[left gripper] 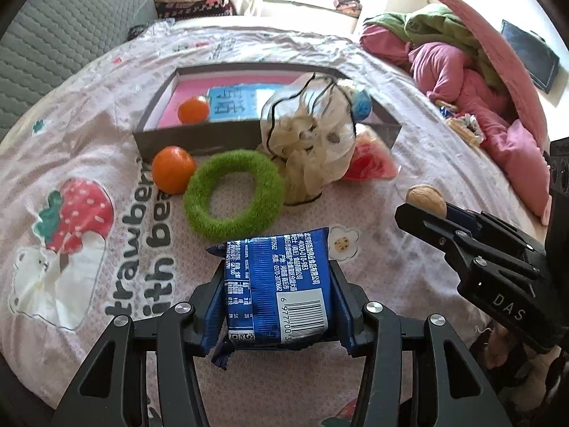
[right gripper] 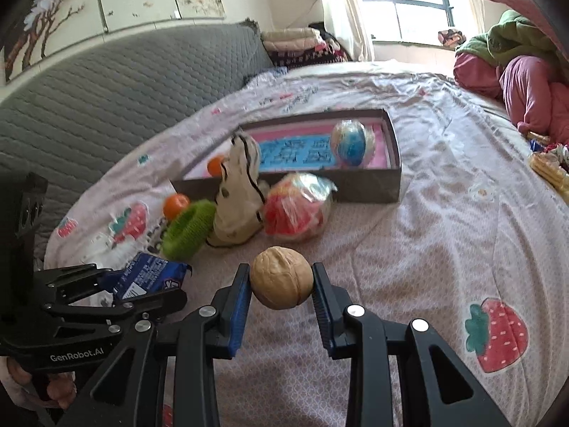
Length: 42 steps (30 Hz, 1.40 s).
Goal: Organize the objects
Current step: 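Close left gripper on the blue snack packet while right gripper closes on the walnut, then lift the snack packet with left gripper while right gripper lifts the walnut toward the grey box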
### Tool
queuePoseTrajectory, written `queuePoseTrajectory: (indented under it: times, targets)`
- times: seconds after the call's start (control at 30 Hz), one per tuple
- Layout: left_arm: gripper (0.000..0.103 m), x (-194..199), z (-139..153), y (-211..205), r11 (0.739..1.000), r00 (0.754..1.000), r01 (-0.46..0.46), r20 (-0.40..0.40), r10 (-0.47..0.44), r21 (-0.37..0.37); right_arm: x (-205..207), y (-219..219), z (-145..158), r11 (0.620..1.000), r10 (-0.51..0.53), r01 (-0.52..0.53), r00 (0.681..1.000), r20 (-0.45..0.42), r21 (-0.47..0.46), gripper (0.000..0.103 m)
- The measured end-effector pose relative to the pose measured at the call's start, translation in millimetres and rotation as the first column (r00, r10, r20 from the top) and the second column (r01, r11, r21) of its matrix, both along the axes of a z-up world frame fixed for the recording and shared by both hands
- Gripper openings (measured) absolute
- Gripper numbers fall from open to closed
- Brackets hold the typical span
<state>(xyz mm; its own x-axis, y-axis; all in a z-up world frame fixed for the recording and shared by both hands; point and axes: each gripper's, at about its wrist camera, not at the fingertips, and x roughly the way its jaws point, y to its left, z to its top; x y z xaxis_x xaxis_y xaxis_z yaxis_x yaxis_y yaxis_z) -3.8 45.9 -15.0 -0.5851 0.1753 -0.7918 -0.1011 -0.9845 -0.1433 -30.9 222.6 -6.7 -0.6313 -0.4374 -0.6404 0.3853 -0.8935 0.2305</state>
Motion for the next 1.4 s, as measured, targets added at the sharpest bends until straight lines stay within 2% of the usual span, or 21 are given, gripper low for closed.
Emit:
queuePoseTrajectory:
  times: [0.27,0.43,0.57,0.9,1.2,1.4]
  targets:
    - [0.053,3,11,-4,1.0,0.999,0.001,-0.05,0.0,0.012,5,-7,8,1.0,0.018,-0.018,0.998,-0.06,0.015,0.034]
    - [0.053,7,24,-11,0.999,0.994,-0.014,-0.11,0.018,0.037,9,-8,13,1.0,0.024,-0.023,0.995,-0.092,0.007,0.034]
    - [0.053,11,33,-12,1.0,0.987,-0.029,-0.159,0.03,0.005,10,-8,15,1.0,0.031,-0.031,0.994,-0.103,0.0,0.034]
    - [0.053,10,30,-8,0.999,0.983,-0.023,-0.183,0.014,-0.045,13,-11,17,0.999,0.044,-0.044,0.992,-0.121,0.0,0.034]
    - [0.053,9,30,-9,0.998,0.976,-0.019,-0.219,0.006,-0.057,21,-16,27,0.999,0.046,-0.044,0.98,-0.195,0.014,0.034]
    - [0.053,9,30,-10,0.998,0.972,-0.014,-0.236,-0.001,-0.062,22,-18,28,0.999,0.046,-0.042,0.977,-0.207,0.022,0.034]
